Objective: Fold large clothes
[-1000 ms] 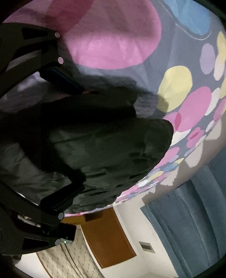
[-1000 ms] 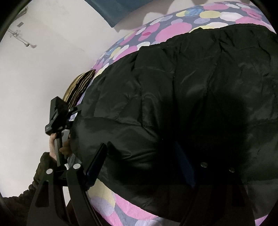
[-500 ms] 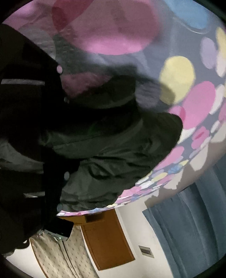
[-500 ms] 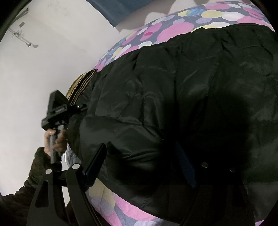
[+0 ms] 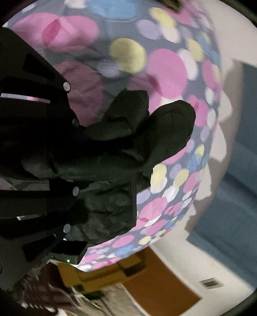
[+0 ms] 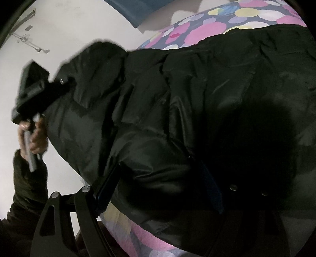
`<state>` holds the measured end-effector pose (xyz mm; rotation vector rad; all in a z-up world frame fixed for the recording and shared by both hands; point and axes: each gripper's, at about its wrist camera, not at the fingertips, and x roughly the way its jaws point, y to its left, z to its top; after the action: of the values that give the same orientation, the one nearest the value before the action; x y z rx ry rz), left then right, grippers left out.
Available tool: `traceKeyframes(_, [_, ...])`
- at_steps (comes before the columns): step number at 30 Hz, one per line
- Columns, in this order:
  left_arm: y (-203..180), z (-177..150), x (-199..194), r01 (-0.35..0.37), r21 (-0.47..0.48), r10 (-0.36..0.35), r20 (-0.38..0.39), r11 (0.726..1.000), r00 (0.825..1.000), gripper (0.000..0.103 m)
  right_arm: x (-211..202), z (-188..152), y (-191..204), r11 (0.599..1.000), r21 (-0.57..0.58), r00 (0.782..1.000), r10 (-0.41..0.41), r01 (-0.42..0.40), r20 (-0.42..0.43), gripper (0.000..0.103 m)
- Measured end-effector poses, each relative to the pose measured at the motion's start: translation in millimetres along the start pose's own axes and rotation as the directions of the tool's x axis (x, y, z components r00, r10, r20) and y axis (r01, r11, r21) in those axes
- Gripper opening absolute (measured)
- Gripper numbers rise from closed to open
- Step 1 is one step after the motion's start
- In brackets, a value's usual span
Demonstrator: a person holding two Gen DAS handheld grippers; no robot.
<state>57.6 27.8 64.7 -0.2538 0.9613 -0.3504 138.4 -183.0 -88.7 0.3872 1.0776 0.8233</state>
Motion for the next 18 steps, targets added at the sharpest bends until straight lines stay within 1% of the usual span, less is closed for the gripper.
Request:
traceKeyframes(3, [-38.9, 10.8, 2.4, -0.018, 0.071, 0.018, -0.003, 0.997, 1.000, 0.021, -3.4, 2.5, -6.6, 0.999, 0.014, 0.999, 0.050, -0.050, -0.006, 0.080])
traceKeyframes(5, [-69.3, 16.3, 11.1, -0.028, 0.134, 0.030, -0.013, 0.991, 0.999, 0.021, -6.7, 4.8, -11.5, 0.996, 0.024, 0.996, 0.088, -0.088, -0.012, 0.080])
traceKeyframes(8, [-103.9, 15.1, 29.2, -0.041, 0.195, 0.047, -0.024, 0.980, 0.999, 0.021, -15.1, 6.6, -17.6, 0.990, 0.042, 0.990, 0.138, -0.137, -0.021, 0.079])
traceKeyframes(11, [-135.6, 11.3, 52.7, -0.044, 0.242, 0.054, -0.033, 0.969, 0.998, 0.021, -34.4, 9.0, -27.7, 0.978, 0.076, 0.981, 0.193, -0.192, -0.002, 0.079])
traceKeyframes(12, [-143.6, 9.4, 58.0, -0.043, 0.251, 0.053, -0.033, 0.967, 0.998, 0.021, -38.5, 9.0, -26.3, 0.976, 0.085, 0.980, 0.199, -0.200, 0.014, 0.079])
traceKeyframes(14, [-158.2, 2.5, 73.0, -0.030, 0.273, 0.042, -0.035, 0.962, 0.999, 0.021, -60.2, 13.8, -37.2, 0.970, 0.111, 0.975, 0.207, -0.215, 0.074, 0.079])
traceKeyframes(16, [-169.2, -2.8, 85.0, -0.017, 0.284, 0.028, -0.037, 0.959, 0.999, 0.021, -86.6, 20.4, -52.7, 0.960, 0.146, 0.964, 0.219, -0.240, 0.150, 0.080])
traceKeyframes(18, [-180.5, -8.6, 95.3, -0.021, 0.302, 0.031, -0.028, 0.953, 0.999, 0.021, -105.7, 26.9, -65.4, 0.949, 0.178, 0.952, 0.220, -0.259, 0.211, 0.080])
